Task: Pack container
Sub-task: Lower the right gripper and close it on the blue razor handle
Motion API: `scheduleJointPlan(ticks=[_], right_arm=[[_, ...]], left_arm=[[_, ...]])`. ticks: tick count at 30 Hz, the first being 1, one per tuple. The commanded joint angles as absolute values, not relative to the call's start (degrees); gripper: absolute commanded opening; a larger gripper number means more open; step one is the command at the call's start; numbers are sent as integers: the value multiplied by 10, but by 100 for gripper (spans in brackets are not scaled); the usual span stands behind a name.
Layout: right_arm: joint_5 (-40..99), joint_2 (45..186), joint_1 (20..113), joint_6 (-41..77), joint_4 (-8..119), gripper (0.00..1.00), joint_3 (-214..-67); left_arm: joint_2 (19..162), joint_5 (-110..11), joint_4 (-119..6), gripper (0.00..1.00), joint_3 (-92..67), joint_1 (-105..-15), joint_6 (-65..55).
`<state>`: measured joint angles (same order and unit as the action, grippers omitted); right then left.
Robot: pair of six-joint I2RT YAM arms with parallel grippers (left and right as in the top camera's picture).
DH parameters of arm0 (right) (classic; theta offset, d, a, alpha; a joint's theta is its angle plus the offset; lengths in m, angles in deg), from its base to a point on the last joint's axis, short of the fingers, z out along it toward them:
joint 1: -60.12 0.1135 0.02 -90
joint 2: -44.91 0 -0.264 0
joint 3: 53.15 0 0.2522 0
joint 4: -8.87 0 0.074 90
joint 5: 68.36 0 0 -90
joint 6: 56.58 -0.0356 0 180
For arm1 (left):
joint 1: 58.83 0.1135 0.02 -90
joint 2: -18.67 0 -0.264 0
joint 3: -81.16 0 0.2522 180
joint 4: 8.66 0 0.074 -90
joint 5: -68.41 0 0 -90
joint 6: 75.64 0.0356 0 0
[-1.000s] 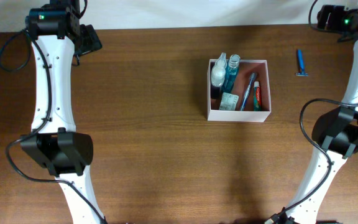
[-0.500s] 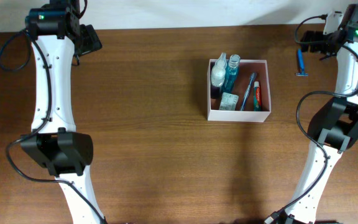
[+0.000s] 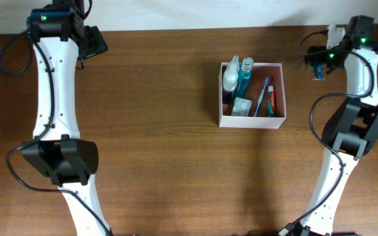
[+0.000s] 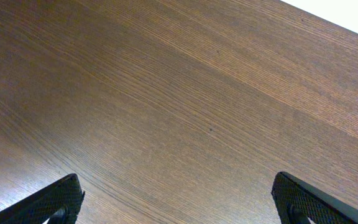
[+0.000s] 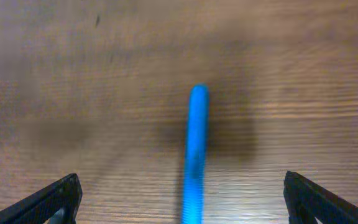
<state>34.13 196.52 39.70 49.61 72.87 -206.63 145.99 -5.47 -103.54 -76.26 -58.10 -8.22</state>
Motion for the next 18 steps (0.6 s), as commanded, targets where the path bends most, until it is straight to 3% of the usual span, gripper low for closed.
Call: scheduleJointPlan(ticks=[1, 10, 18], right_arm=[[344, 1981, 401, 513, 726, 99, -2047], [344, 1981, 401, 527, 724, 100, -2031], [319, 1981, 401, 527, 721, 82, -2031]], left_arm=[[1464, -48, -1034, 99, -761, -580, -90], [1464, -48, -1034, 99, -761, -580, -90], [1464, -48, -1034, 99, -761, -580, -90]])
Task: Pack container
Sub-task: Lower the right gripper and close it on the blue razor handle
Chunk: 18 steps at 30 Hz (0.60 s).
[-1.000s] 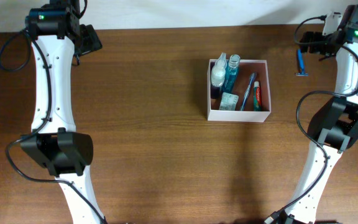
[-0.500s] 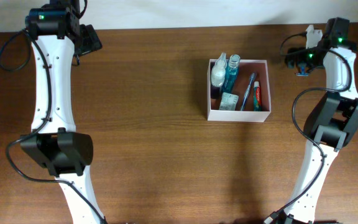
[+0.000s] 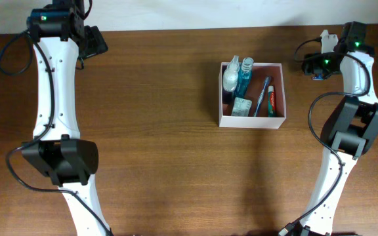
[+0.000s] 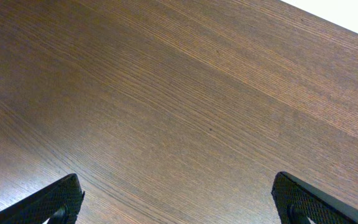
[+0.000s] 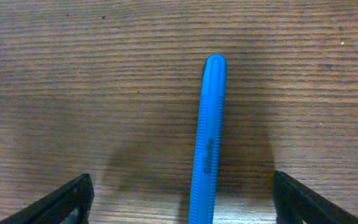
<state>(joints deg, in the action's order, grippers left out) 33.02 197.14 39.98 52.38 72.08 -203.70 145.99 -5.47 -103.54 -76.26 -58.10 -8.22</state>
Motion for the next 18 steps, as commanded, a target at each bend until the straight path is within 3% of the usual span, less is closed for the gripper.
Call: scheduleJointPlan(ticks=[1, 4, 9, 18], right_arm=[[319, 1981, 401, 527, 721, 76, -2031], [319, 1981, 401, 527, 721, 58, -2031], [319, 1981, 401, 527, 720, 53, -2031], [319, 1981, 401, 527, 701, 25, -2031]], left_arm=[[1464, -48, -1034, 99, -761, -580, -90], [1464, -48, -1034, 100, -761, -580, -90], [1464, -48, -1034, 99, -761, -580, -90], [1464, -48, -1034, 99, -761, -580, -90]])
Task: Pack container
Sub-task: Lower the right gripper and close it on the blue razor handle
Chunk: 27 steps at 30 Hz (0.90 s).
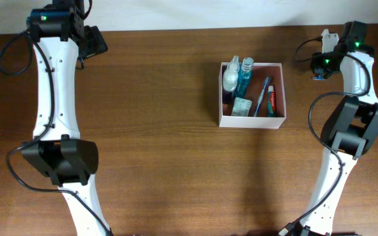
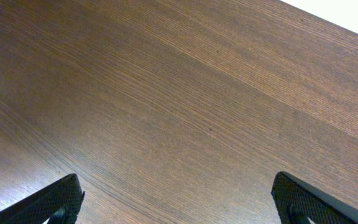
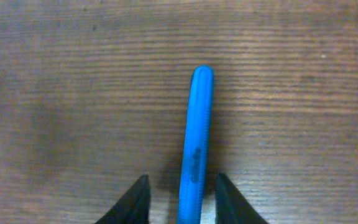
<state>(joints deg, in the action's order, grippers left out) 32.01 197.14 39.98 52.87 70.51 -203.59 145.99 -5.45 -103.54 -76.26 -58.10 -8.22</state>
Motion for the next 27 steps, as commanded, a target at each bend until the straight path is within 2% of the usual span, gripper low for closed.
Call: scheduleJointPlan(ticks=[1, 4, 7, 12, 23, 27], right_arm=[[319, 1981, 401, 527, 701, 23, -2031], [319, 1981, 401, 527, 701, 18, -2031], [319, 1981, 401, 527, 701, 9, -2031], [319, 1981, 402, 525, 701, 4, -2031], [319, 1976, 402, 524, 735, 4, -2071], [333, 1967, 402, 452, 788, 4, -2147]], left_arm=[[1464, -48, -1034, 99, -761, -580, -90], [1464, -48, -1034, 99, -761, -580, -90], [1464, -48, -1034, 100, -761, -580, -90], [1464, -48, -1034, 99, -761, -580, -90], [1464, -48, -1034, 99, -761, -580, -90], [1464, -48, -1034, 100, -761, -580, -90]])
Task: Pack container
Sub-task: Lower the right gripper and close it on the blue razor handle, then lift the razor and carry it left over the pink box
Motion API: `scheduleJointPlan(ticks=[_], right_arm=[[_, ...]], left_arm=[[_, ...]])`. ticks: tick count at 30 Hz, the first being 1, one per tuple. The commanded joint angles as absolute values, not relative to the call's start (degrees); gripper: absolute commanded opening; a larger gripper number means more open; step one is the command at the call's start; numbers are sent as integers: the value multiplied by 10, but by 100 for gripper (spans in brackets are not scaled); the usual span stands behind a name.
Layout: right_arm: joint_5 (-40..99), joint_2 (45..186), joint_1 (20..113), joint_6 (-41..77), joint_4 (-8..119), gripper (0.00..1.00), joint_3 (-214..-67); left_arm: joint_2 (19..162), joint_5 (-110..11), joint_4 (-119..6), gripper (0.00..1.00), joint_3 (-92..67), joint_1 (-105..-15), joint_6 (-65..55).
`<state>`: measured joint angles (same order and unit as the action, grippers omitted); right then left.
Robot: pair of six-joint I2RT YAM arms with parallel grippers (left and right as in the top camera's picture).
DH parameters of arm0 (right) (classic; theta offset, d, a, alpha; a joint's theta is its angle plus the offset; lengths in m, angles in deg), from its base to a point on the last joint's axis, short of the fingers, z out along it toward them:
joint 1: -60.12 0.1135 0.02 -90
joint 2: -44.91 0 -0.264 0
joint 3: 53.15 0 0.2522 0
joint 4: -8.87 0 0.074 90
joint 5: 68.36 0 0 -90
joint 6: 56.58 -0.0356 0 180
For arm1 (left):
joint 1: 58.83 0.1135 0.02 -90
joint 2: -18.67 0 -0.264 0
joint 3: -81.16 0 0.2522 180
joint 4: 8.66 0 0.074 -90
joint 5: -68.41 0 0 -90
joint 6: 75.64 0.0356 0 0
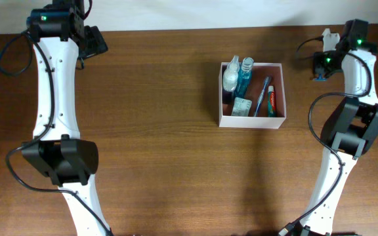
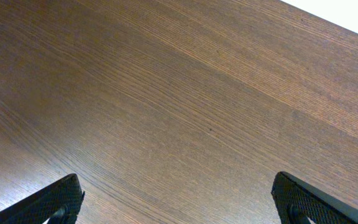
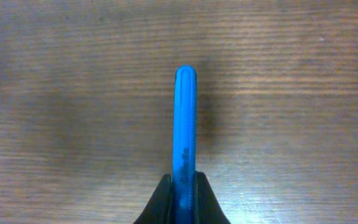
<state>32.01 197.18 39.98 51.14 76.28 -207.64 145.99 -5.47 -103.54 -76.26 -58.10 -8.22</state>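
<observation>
A white box (image 1: pixel 280 122) sits right of the table's middle, holding bottles, a toothpaste tube and a blue toothbrush. A slim blue ribbed handle (image 3: pixel 184 118) lies on the wood at the far right; my right gripper (image 3: pixel 183 190) is shut on its near end, one finger pressed to each side. In the overhead view that gripper (image 1: pixel 321 71) is right of the box's top corner. My left gripper (image 2: pixel 173 202) hangs open over bare wood at the far left back, its two fingertips (image 2: pixel 58 196) wide apart with nothing between them.
The table's back edge runs just behind both grippers, with a white wall beyond. The white arm links (image 1: pixel 51 85) stand along the left and right sides of the table.
My right gripper's fingers, then a little apart on either side of the blue handle, have shut onto it. The left arm has not moved.
My right gripper was wide open over the blue handle, in a blurred view. It then stood lower and sharper over it, still wide. Its fingers then stood close beside the handle, and now they pinch it. The left gripper stayed open and still throughout.
</observation>
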Motion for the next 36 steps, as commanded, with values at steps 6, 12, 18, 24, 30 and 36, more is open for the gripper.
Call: scheduleJointPlan(ticks=[6, 12, 18, 24, 30, 36], right_arm=[[407, 1951, 403, 381, 939, 4, -2264], [456, 1947, 408, 353, 1095, 4, -2362], [467, 1942, 418, 332, 1200, 4, -2416], [511, 1909, 429, 312, 1200, 4, -2416], [512, 1854, 459, 312, 1200, 4, -2405], [422, 1762, 515, 312, 1200, 4, -2305]], left_arm=[[1464, -48, -1034, 99, -761, -580, -90], [1464, -48, -1034, 99, -761, -580, -90], [1464, -48, -1034, 99, -761, -580, -90], [1464, -48, -1034, 99, -761, -580, -90], [1464, -48, -1034, 99, -761, -580, -90], [1464, -48, -1034, 99, -761, -580, -90]])
